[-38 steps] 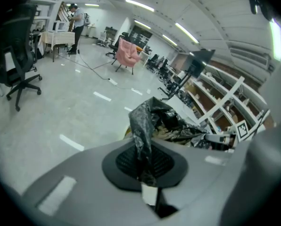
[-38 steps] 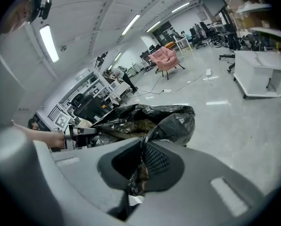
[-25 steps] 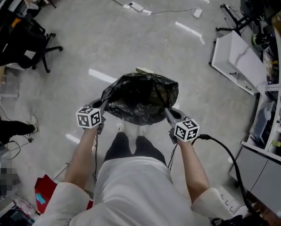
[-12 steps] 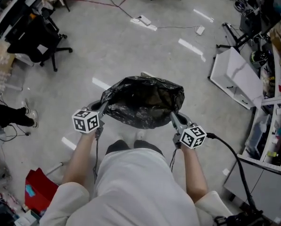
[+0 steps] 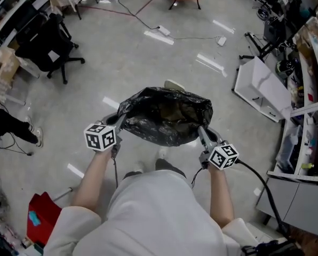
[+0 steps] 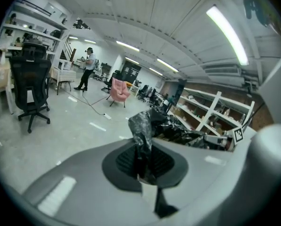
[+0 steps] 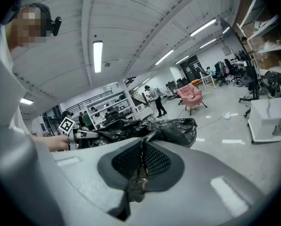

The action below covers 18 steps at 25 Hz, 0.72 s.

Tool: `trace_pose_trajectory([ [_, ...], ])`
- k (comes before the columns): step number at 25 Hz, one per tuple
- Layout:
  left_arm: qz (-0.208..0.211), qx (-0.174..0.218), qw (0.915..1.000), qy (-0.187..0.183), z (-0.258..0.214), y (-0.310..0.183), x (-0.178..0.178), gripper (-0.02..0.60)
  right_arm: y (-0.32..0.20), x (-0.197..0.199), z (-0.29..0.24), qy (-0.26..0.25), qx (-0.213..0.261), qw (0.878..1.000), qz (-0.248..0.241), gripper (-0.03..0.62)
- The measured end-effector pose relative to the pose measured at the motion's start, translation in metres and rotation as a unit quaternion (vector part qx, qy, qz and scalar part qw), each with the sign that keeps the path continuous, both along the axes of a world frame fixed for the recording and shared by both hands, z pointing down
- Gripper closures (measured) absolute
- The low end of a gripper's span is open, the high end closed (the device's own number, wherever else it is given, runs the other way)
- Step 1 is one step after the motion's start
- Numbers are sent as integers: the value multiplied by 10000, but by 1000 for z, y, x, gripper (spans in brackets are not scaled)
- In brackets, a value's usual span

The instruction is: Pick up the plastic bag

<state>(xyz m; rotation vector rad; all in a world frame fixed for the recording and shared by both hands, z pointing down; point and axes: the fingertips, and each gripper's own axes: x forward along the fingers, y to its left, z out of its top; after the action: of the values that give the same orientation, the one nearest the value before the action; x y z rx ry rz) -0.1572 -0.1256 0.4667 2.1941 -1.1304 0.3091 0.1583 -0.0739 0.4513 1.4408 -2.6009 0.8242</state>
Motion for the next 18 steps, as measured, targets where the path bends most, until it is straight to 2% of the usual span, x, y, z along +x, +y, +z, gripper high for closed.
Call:
trace_pose_trajectory([
  [6,158,144,9998,-1,-18,44,-28,575,53,-34,-16,135,198,9996,160,592],
  [13,394,187,9990,-50,-27,77,-44,575,98,-51,-23,296,281,9983,419,592],
  [16,459,173,9988,-79,-28,92,-38,575,114,-48,-27,308,304,9981,436,592],
  [18,449,170,9988,-94,-30,114,-23,575,135,-32,-29,290,336,9982,402,592],
])
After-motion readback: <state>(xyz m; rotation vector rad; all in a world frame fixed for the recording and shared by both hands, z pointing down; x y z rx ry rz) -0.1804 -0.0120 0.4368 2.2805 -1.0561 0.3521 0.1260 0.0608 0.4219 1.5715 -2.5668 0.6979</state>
